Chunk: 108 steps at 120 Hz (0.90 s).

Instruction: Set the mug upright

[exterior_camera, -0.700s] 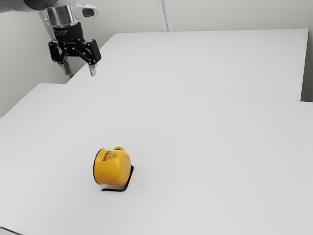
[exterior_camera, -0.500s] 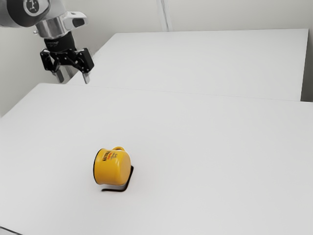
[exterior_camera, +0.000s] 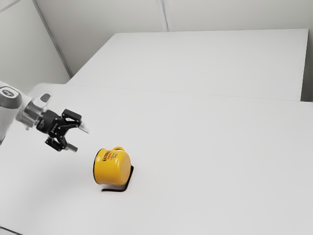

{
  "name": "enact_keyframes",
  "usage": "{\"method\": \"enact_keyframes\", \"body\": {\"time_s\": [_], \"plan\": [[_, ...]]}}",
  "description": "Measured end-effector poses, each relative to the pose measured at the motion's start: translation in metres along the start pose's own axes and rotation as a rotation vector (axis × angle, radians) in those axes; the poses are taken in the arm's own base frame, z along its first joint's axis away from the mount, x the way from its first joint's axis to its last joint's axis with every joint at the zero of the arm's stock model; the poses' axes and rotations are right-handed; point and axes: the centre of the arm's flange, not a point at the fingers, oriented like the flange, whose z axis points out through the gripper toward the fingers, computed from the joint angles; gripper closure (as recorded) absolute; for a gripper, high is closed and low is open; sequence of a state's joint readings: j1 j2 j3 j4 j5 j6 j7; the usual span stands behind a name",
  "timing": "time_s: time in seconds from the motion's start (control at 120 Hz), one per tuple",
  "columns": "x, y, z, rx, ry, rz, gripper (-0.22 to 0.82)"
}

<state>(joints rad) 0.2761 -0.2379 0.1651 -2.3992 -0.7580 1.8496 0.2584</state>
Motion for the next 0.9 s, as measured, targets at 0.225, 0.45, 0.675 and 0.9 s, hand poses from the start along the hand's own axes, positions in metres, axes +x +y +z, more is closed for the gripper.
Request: {"method": "enact_keyframes", "body": {"time_s": [0.225,0.45,0.675,0.9], "plan": [[0.002,-0.036,0.026,-0.166,0.004,0.130,0.00],[0.005,-0.064,0.054,-0.230,-0.015,0.258,0.00],[0.013,-0.068,0.071,-0.374,0.071,0.313,0.00],[0.006,-0.070,0.096,-0.464,0.120,0.315,0.00]]}}
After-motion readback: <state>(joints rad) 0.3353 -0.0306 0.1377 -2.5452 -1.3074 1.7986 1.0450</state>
